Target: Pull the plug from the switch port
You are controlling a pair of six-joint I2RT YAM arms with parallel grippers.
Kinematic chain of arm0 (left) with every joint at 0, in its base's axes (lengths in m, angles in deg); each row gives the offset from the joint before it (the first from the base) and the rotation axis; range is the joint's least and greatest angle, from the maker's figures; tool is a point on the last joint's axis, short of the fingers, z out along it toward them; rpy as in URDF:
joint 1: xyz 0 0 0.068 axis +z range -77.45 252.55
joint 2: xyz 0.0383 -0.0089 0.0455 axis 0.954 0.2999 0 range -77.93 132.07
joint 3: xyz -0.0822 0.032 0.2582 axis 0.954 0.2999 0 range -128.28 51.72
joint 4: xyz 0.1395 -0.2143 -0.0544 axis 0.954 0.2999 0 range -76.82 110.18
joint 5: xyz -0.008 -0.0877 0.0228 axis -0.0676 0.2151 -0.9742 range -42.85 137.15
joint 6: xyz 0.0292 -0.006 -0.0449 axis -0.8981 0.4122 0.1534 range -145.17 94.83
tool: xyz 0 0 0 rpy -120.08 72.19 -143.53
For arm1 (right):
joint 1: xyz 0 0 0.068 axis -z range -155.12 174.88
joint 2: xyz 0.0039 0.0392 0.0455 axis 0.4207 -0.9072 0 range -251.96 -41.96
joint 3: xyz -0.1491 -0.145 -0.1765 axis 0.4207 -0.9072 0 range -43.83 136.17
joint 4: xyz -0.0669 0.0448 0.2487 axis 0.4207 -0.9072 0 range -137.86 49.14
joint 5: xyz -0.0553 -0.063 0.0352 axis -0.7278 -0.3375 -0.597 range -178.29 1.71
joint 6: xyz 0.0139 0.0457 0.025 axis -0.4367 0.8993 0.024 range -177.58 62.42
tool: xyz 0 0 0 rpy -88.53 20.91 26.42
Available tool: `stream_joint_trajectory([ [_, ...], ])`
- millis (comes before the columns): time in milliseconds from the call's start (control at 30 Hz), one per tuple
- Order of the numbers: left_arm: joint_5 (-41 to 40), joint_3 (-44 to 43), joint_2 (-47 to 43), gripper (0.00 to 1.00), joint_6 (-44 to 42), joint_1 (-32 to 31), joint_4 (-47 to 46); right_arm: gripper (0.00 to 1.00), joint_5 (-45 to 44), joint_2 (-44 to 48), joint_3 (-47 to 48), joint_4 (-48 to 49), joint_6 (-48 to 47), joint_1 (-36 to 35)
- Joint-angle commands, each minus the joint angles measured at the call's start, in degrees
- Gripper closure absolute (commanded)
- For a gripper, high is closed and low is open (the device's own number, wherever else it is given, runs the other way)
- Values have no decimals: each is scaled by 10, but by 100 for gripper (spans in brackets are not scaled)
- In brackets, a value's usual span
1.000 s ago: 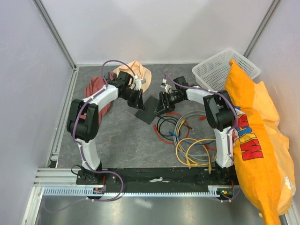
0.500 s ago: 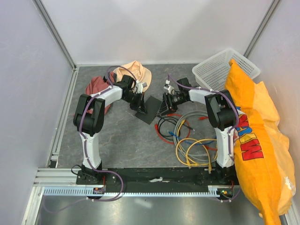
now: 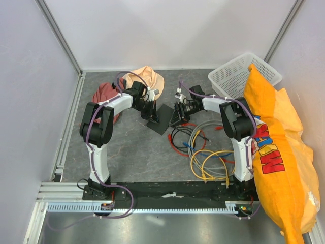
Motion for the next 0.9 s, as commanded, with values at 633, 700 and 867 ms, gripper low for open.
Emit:
stream_joint_trajectory([
  [633, -57, -3, 28, 98, -10, -5, -3, 58, -55, -44, 7, -11, -19, -6],
  [700, -58, -1, 29, 98, -16, -5, -3, 60, -57, -46, 9, -10, -19, -6],
  [867, -67, 1, 28, 98, -23, -4, -3, 66, -70, -43, 8, -12, -19, -6],
])
